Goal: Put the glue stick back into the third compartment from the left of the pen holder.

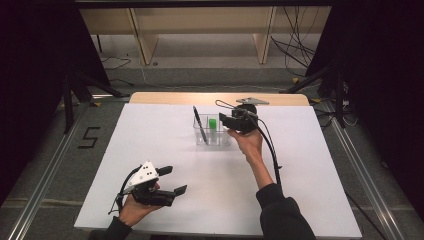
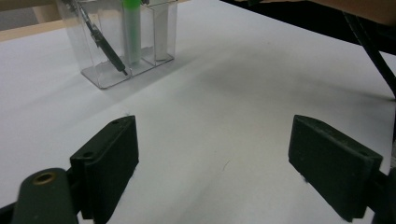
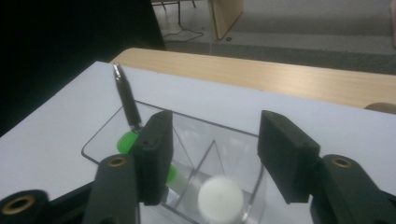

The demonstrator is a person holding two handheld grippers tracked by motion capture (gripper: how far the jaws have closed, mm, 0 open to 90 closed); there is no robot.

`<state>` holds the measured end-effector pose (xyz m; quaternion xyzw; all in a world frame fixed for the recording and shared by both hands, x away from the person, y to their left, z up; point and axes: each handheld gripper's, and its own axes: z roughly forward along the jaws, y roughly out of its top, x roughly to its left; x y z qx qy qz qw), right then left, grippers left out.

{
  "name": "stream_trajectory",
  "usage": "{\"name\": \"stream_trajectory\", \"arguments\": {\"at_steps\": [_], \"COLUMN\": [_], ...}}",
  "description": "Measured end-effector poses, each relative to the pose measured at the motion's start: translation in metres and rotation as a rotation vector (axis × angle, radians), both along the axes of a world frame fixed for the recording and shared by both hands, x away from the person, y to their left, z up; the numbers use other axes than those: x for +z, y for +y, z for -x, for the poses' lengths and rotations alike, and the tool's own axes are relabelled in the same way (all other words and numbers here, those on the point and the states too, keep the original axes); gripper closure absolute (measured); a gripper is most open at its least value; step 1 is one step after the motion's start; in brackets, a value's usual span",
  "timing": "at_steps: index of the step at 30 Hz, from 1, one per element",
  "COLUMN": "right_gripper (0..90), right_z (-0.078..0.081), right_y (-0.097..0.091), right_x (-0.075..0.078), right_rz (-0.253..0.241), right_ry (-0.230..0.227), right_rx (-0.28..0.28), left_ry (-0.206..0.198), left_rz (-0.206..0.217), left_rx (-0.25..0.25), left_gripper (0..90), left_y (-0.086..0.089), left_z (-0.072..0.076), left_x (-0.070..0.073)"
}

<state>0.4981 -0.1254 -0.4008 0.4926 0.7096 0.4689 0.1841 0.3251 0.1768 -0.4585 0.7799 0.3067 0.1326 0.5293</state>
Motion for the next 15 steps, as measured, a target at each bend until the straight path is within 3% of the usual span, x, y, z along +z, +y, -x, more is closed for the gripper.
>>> {"name": "stream_trajectory", "arguments": {"at_steps": [8,15], "right_gripper": [38.0,33.9], "right_z": [0.018,0.045], "right_y": [-0.008,-0.016], "right_x": [0.01,0.011], "right_rz": [0.0,-0.015], "right_ry": [-0.012,-0.022], "right_rx": [0.033,0.095], "left_ry": [0.009,0.014], "left_rz": [0.01,0.012], "left_rx": [-0.002,-0.007], "left_gripper": [15.5,15.5], "left_y": [0.001,0.001], "left_z": [-0.001,0.0], "left_x": [0.001,0.001]}}
